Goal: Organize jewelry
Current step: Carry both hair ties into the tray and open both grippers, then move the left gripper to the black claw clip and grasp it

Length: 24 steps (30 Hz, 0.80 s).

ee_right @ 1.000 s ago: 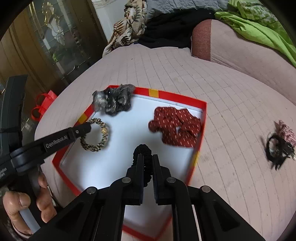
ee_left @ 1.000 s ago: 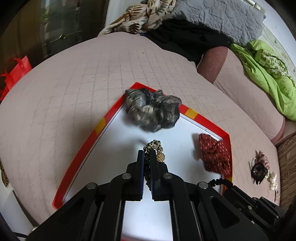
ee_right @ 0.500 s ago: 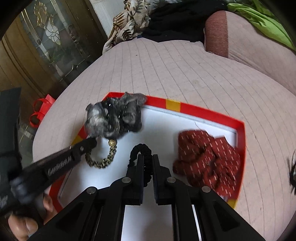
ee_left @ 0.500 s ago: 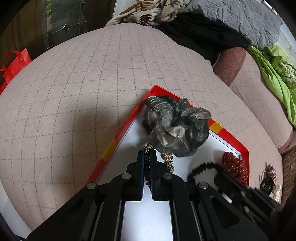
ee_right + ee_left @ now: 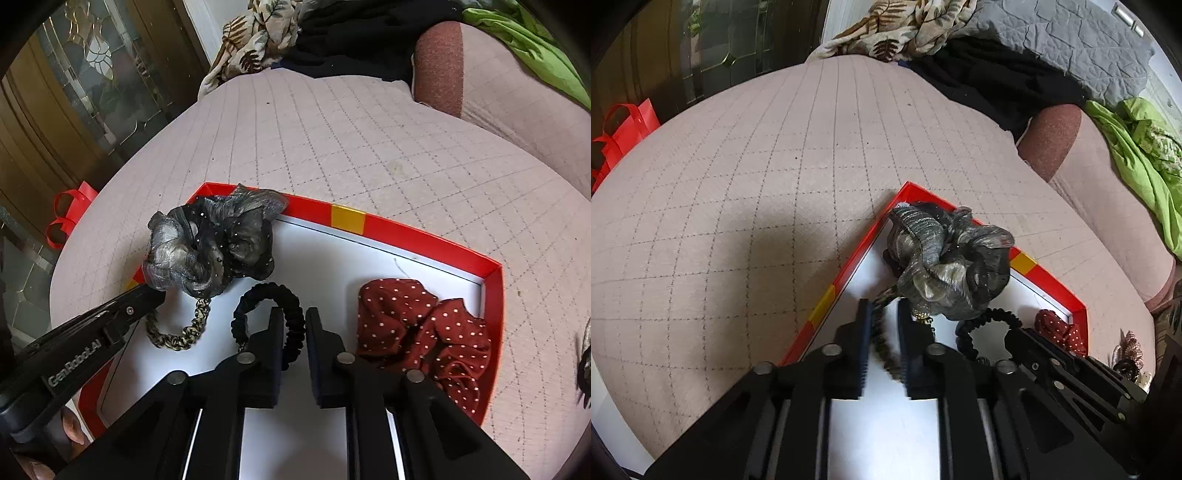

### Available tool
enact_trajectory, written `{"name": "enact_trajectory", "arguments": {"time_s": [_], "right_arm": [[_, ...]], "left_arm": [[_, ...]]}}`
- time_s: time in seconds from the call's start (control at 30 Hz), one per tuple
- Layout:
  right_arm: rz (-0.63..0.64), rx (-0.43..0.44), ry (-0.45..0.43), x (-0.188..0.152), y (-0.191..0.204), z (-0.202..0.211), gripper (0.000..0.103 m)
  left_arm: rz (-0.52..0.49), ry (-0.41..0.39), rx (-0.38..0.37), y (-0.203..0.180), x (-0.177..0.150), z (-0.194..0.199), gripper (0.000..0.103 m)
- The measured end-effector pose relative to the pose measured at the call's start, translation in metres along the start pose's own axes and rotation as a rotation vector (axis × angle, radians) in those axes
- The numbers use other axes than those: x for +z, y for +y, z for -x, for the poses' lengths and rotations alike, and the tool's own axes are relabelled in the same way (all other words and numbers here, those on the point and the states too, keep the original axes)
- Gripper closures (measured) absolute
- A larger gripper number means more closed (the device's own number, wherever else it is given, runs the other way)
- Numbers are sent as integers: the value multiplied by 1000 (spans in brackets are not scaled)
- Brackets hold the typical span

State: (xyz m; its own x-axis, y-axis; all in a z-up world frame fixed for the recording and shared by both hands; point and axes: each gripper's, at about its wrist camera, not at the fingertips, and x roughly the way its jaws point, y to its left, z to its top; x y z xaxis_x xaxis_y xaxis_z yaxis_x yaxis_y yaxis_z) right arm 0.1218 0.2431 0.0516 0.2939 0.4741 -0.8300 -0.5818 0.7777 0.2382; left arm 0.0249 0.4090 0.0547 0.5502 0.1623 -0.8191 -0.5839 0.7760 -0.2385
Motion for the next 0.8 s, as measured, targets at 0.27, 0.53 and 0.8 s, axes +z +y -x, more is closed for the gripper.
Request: {"name": "enact_trajectory", "arguments": {"time_s": [0.27, 0.53, 0.8], "right_arm": [[-18, 36, -26, -7, -4, 24, 69], [-59, 65, -48, -38, -27, 69, 65], [-164, 31, -55, -95, -85, 113, 65]], "left_arm": [[-6, -31, 17, 1, -9, 28, 61], [-57, -46, 48, -7, -32, 63, 60], [-201, -32, 32, -59, -66, 87, 56]]}}
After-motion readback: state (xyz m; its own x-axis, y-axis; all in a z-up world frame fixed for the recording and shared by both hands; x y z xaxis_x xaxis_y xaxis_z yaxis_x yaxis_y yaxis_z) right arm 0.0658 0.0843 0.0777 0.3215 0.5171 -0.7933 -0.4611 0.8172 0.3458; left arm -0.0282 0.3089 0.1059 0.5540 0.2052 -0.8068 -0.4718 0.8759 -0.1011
